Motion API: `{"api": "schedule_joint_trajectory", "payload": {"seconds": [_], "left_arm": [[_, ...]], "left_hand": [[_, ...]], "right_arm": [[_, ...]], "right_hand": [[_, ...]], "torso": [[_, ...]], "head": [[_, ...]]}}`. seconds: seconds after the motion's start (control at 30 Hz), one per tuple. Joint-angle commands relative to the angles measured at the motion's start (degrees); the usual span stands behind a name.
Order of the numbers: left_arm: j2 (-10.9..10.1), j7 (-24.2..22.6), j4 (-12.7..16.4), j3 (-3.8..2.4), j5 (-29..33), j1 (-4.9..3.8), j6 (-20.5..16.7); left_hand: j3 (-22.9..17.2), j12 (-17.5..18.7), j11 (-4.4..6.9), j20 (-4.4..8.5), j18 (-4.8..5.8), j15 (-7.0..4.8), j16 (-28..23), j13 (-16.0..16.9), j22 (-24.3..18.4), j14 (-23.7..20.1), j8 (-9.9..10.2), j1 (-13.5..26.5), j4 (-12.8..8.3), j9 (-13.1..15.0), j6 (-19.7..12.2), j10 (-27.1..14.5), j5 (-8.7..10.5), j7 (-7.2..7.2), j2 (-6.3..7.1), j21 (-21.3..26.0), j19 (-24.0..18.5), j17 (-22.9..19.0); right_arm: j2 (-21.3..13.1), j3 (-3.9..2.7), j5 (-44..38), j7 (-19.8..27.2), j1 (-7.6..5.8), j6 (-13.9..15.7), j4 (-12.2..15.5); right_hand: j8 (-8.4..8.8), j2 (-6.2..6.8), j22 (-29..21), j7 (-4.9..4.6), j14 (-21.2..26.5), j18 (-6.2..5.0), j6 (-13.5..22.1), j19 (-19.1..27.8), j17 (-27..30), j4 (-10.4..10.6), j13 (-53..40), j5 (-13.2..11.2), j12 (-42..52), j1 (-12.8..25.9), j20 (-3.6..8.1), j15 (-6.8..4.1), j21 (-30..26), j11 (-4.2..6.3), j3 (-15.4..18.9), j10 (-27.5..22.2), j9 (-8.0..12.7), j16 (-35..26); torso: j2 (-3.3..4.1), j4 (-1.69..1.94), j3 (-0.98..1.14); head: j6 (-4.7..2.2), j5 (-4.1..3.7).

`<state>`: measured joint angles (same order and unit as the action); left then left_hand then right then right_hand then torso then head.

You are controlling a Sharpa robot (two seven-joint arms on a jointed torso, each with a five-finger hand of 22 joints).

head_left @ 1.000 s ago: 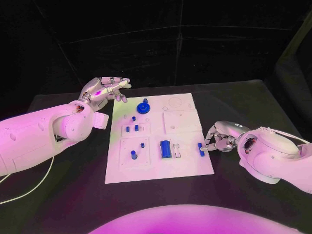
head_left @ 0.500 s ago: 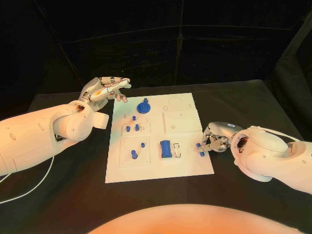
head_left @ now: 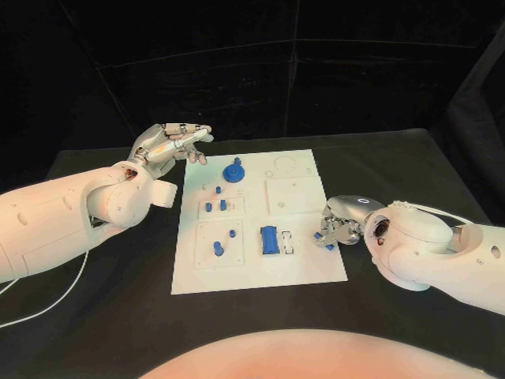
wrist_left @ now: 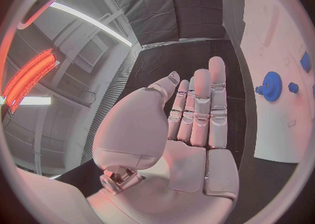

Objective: Assemble the parts on the task board

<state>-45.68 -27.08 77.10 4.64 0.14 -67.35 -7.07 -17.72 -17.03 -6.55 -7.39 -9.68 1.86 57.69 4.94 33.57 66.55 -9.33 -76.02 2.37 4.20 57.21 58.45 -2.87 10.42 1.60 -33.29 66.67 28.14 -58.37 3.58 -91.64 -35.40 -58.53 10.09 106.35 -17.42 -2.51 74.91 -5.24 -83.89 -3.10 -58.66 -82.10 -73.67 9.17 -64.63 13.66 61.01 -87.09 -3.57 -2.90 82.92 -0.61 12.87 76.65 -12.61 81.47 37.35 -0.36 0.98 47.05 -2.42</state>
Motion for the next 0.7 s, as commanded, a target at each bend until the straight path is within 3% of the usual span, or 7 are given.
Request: {"api": "schedule_joint_trajectory", "payload": {"seconds": [0.03,0.2,0.37,0.5,0.7], "left_arm": [[0.0,-0.2,0.1,-0.04,0.2,-0.09,0.8],[-0.1,-0.1,0.1,-0.02,0.2,-0.09,0.8],[-0.1,0.0,0.2,0.0,0.2,-0.09,0.9],[-0.1,0.0,0.2,0.01,0.2,-0.09,1.0],[-0.1,0.1,0.3,0.02,0.2,-0.09,1.0]], "left_hand": [[0.3,-0.3,-0.08,-0.2,-0.76,0.03,0.0,0.1,-0.1,-0.5,-0.4,-0.5,-0.1,0.0,-0.3,-0.5,0.1,0.03,-0.2,0.2,0.2,-0.1],[0.3,-0.3,-0.08,-0.2,-0.76,0.03,0.0,0.1,-0.1,-0.5,-0.4,-0.5,-0.1,0.0,-0.3,-0.5,0.1,0.03,-0.2,0.2,0.2,-0.1],[0.4,-0.4,-0.07,-0.2,-0.76,0.03,0.1,0.1,-0.1,-0.5,-0.4,-0.6,-0.1,0.0,-0.3,-0.5,0.1,0.01,-0.25,0.3,0.3,-0.2],[0.4,-0.4,-0.07,-0.2,-0.76,0.03,0.1,0.1,-0.1,-0.5,-0.4,-0.6,-0.1,0.0,-0.3,-0.5,0.1,0.01,-0.25,0.3,0.3,-0.2],[0.4,-0.4,-0.07,-0.2,-0.76,0.03,0.1,0.1,-0.1,-0.5,-0.4,-0.6,-0.1,0.0,-0.3,-0.5,0.1,0.01,-0.25,0.3,0.3,-0.2]], "right_arm": [[0.4,0.79,-2.0,-2.2,0.89,-8.2,-0.6],[0.7,0.8,-3.0,-2.4,0.94,-8.7,-0.6],[1.0,0.8,-4.1,-2.7,0.97,-8.6,-0.6],[1.3,0.8,-4.8,-2.8,0.97,-7.3,-0.6],[1.3,0.79,-5.3,-3.1,0.97,-3.1,-0.1]], "right_hand": [[0.23,-0.32,5.5,0.07,-3.0,0.41,-0.4,0.0,0.0,-0.4,0.1,-0.5,-0.3,-0.8,0.31,-0.39,-0.4,0.13,0.1,-0.1,0.2,0.0],[0.31,-0.3,5.4,0.02,-3.0,0.4,-0.4,0.1,0.0,-0.3,0.1,-0.6,-0.4,-0.6,0.3,-0.37,-0.4,0.09,0.1,-0.1,0.3,0.0],[0.98,-0.47,5.4,-0.03,-3.0,0.38,-0.6,0.1,0.1,-0.6,0.3,1.9,-0.8,-0.7,0.25,-0.31,-0.5,0.06,-0.2,-0.2,0.5,-0.1],[1.46,-0.7,5.4,0.05,-3.0,0.39,-1.1,0.0,0.0,-0.6,0.3,5.3,-0.9,-0.7,0.29,-0.38,-0.5,0.18,-0.6,-0.2,0.6,-0.1],[2.06,-0.95,6.5,0.61,-3.3,0.67,-2.4,-0.9,-1.2,0.3,-1.1,12.8,0.6,-0.1,0.58,-0.75,0.3,0.63,-1.6,1.0,0.7,0.5]], "torso": [[0.01,-0.08,0.02],[-0.03,-0.05,0.01],[-0.03,-0.03,0.01],[-0.02,-0.03,0.0],[-0.02,-0.03,-0.01]], "head": [[0.01,0.04],[0.04,0.1],[0.09,0.13],[0.07,0.13],[0.11,0.16]]}}
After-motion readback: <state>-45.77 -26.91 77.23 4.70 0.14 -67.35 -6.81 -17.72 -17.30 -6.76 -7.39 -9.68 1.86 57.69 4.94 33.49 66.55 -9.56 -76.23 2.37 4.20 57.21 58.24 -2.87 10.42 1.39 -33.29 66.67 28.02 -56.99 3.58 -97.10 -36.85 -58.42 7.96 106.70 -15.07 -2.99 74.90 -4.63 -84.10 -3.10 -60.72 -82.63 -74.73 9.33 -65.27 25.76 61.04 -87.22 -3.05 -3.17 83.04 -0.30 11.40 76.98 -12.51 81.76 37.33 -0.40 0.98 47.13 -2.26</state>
